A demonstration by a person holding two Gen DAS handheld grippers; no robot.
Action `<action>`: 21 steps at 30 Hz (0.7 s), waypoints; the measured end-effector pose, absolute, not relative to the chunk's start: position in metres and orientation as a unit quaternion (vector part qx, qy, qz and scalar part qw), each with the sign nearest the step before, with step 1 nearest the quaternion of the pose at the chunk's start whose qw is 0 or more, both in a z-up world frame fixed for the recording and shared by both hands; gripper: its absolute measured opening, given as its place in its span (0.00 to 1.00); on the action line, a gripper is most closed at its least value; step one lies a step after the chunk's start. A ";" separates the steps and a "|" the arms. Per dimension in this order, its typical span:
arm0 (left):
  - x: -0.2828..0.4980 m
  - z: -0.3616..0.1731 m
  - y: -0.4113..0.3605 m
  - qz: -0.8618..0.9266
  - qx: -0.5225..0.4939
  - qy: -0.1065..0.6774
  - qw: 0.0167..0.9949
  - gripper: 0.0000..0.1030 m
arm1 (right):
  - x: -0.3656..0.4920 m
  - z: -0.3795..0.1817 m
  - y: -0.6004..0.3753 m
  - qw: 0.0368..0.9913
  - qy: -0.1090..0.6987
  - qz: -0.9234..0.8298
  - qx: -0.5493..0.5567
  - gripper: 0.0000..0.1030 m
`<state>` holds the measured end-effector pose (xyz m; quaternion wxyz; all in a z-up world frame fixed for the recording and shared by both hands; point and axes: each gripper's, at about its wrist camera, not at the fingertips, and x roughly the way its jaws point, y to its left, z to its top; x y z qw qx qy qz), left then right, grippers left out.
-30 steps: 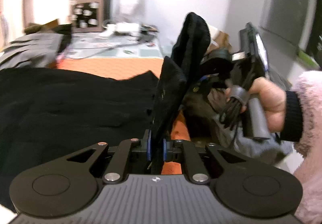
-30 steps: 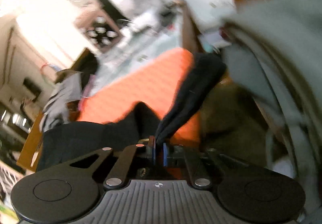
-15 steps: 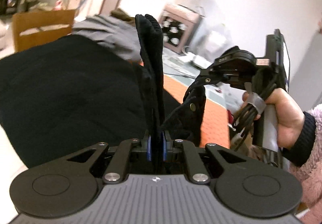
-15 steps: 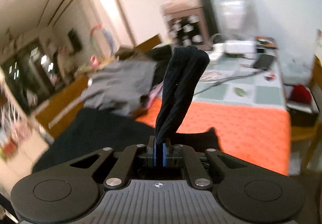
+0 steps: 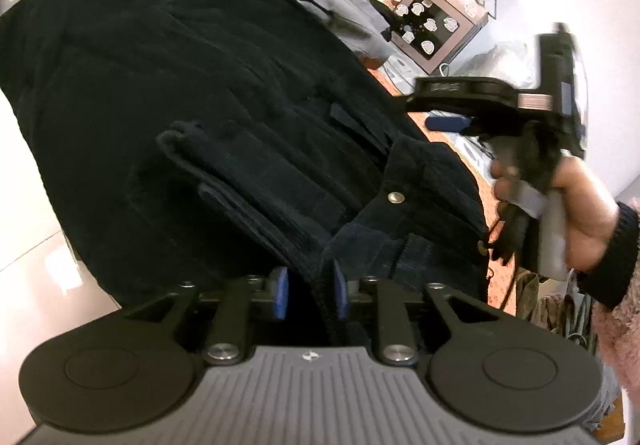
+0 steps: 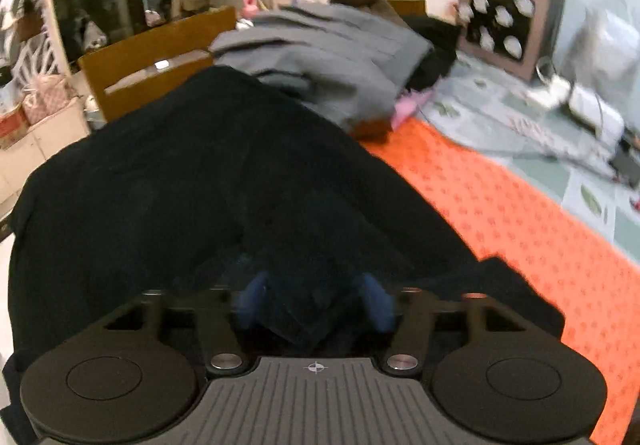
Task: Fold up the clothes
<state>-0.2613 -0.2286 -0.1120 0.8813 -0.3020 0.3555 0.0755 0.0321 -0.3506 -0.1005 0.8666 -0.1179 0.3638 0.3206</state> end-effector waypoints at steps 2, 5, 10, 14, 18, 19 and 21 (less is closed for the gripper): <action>-0.264 -0.109 -0.221 0.088 -0.304 0.352 0.881 0.45 | 0.028 -0.089 -0.358 0.863 0.354 0.344 -0.109 0.62; -0.277 -0.103 -0.211 0.098 -0.320 0.338 0.880 0.49 | 0.021 -0.067 -0.378 0.860 0.340 0.367 -0.098 0.63; -0.293 -0.086 -0.214 0.068 -0.309 0.345 0.884 0.49 | 0.009 -0.049 -0.433 0.857 0.352 0.367 -0.082 0.62; -0.303 -0.091 -0.233 0.046 -0.317 0.366 0.874 0.56 | 0.004 -0.055 -0.482 0.852 0.384 0.351 -0.059 0.62; -0.306 -0.107 -0.257 0.039 -0.348 0.378 0.857 0.61 | 0.009 -0.075 -0.519 0.849 0.420 0.320 -0.020 0.62; -0.307 -0.111 -0.263 0.040 -0.352 0.382 0.854 0.62 | 0.013 -0.081 -0.528 0.848 0.429 0.312 -0.007 0.62; -0.311 -0.118 -0.275 0.049 -0.356 0.387 0.849 0.63 | 0.025 -0.094 -0.544 0.846 0.442 0.296 0.031 0.62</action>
